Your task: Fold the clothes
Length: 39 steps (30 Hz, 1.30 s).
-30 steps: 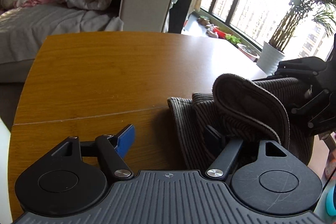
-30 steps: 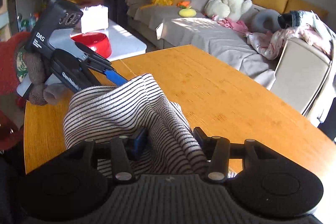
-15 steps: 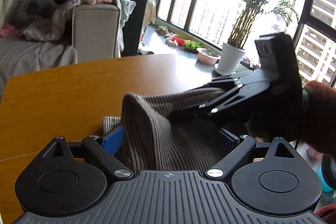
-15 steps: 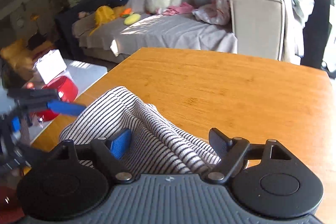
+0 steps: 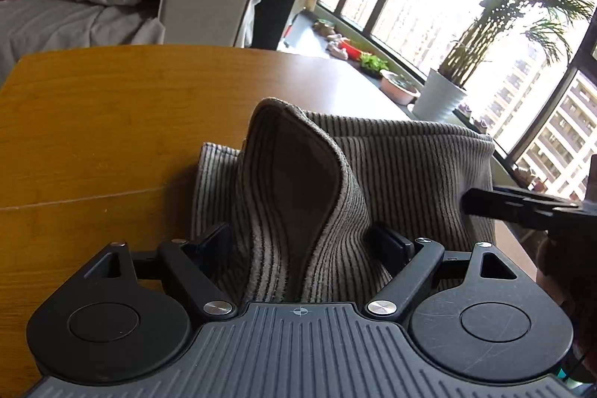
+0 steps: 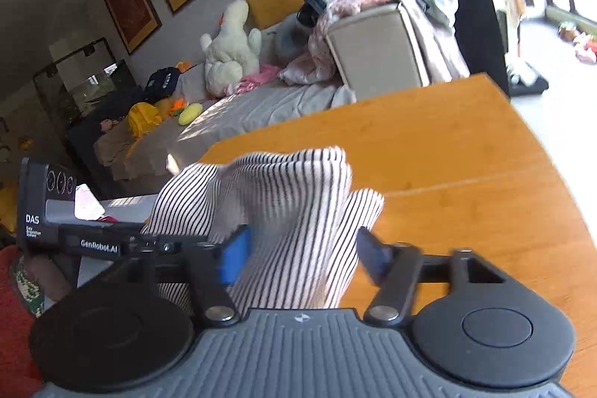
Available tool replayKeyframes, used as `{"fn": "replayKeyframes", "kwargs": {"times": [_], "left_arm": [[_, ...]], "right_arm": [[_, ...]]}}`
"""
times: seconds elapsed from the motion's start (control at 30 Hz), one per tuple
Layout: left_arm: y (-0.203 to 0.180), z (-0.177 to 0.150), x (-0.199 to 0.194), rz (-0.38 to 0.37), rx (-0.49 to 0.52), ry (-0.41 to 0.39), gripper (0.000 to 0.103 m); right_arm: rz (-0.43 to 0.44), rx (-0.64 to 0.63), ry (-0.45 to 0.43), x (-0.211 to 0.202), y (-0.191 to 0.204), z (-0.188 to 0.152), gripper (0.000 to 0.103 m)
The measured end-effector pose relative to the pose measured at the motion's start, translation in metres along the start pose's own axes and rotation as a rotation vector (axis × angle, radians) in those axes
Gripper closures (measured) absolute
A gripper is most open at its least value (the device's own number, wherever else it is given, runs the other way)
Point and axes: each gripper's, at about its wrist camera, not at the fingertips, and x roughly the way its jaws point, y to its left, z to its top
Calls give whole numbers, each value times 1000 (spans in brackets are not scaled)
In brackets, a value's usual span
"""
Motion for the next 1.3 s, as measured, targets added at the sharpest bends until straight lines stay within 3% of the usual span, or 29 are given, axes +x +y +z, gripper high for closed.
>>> {"fn": "replayKeyframes", "kwargs": {"times": [0.1,0.17,0.33,0.43,0.53,0.6,0.7,0.77,0.83,0.93,1.13,1.3], "left_arm": [[1,1,-2,3,-3,2,18],[-1,2,-2,-11,-7,-3,19],[-8,3,1,-12,15,-22,19],[-20,6,-17,43,88,-97,19],[-42,11,-42,143,237,-224,19],[-52,18,-49,146,296,-273,17],[-60,33,-36,86,335,-243,16],[-55,41,-13,121,338,-189,28],[-43,46,6,138,321,-148,30],[-18,50,25,117,252,-114,24],[19,48,34,3,79,-84,19],[29,45,34,-23,25,-63,19]], "right_arm": [[50,-4,-57,-6,9,18,84],[48,-10,-78,-5,13,36,84],[-176,-64,34,51,1,43,80],[-215,-75,29,66,-9,30,75],[-221,-87,16,62,-10,25,74],[-236,-113,13,60,-5,24,74],[-250,-140,-5,51,4,24,71],[-243,-139,-28,33,11,22,66],[-203,-120,-39,12,16,18,45],[-136,-70,-14,-20,21,0,30],[-30,190,124,-28,12,-50,25],[44,331,102,3,3,-47,27]]}}
